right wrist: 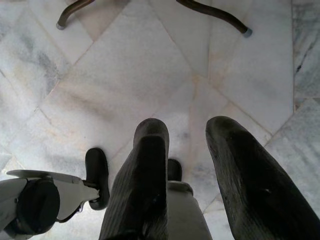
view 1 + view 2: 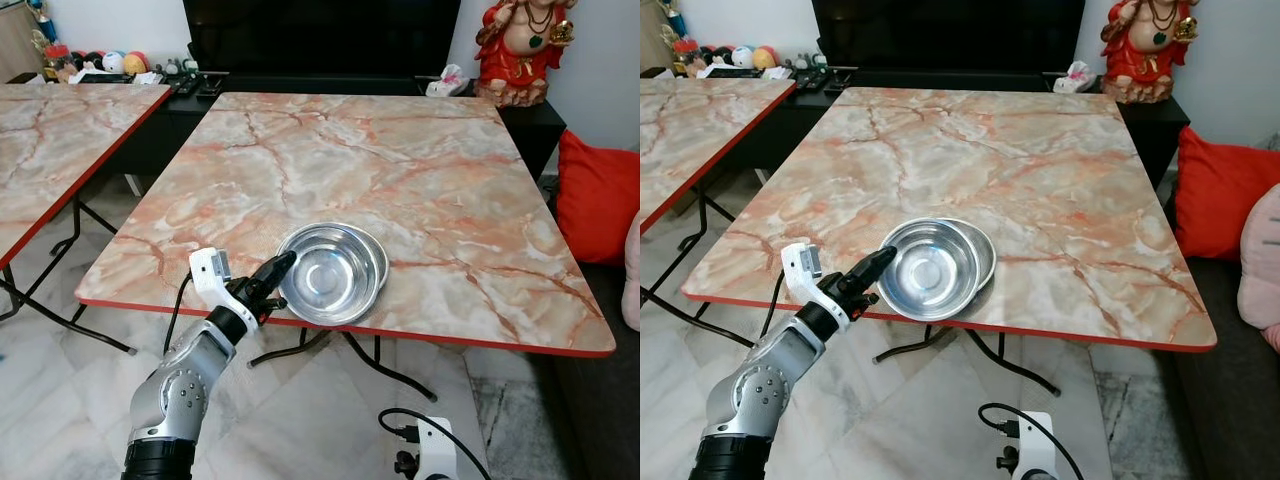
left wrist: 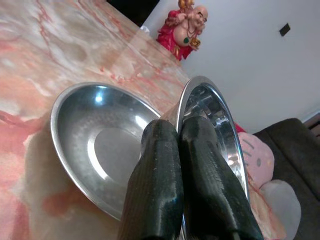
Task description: Setting the table
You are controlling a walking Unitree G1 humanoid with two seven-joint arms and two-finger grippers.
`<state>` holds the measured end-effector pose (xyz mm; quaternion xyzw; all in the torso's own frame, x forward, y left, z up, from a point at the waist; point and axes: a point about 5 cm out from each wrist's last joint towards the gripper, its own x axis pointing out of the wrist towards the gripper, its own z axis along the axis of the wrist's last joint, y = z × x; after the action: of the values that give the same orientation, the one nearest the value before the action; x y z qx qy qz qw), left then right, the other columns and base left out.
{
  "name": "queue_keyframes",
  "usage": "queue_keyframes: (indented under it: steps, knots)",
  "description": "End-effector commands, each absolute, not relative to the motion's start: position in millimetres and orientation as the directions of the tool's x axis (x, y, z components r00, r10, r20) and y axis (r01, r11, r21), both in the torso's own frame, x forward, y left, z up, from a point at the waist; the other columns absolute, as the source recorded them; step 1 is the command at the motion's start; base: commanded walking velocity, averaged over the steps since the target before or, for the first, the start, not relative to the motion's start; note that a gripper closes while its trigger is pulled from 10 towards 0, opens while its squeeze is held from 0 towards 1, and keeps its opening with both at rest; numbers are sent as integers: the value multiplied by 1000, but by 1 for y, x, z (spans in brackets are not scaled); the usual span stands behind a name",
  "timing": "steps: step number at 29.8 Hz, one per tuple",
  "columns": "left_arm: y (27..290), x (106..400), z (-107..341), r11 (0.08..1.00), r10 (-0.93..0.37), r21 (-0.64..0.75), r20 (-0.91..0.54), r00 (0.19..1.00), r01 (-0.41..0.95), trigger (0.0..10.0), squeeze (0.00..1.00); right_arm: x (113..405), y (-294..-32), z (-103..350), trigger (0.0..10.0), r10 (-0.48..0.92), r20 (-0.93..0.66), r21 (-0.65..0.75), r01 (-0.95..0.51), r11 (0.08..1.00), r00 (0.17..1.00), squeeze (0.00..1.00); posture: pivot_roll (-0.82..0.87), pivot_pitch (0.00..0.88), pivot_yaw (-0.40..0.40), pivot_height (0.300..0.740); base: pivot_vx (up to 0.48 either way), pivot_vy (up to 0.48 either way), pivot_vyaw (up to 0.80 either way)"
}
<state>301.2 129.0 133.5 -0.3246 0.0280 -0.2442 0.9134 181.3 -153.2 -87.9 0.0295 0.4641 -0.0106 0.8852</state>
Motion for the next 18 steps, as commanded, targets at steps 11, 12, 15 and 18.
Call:
queue_keyframes:
  steps: [11, 12, 15, 18]
  knots:
    - [131, 305, 141, 681, -445, -592, 134, 886, 431, 10000, 0, 180, -152, -89, 10000, 15, -830, 46, 42, 998, 557, 0, 75, 0, 0, 740, 379, 0, -247]
    - [131, 305, 141, 681, -445, -591, 133, 886, 432, 10000, 0, 180, -152, -89, 10000, 14, -830, 45, 42, 998, 558, 0, 75, 0, 0, 740, 386, 0, 0]
    - [130, 305, 141, 681, -448, -590, 133, 884, 433, 10000, 0, 180, -152, -89, 10000, 13, -829, 44, 41, 998, 560, 0, 75, 0, -1, 740, 364, 0, 0]
    - [129, 304, 142, 677, -453, -589, 138, 881, 441, 10000, 0, 180, -152, -89, 10000, 13, -827, 44, 41, 998, 562, 0, 76, 0, -3, 740, 187, 0, 0]
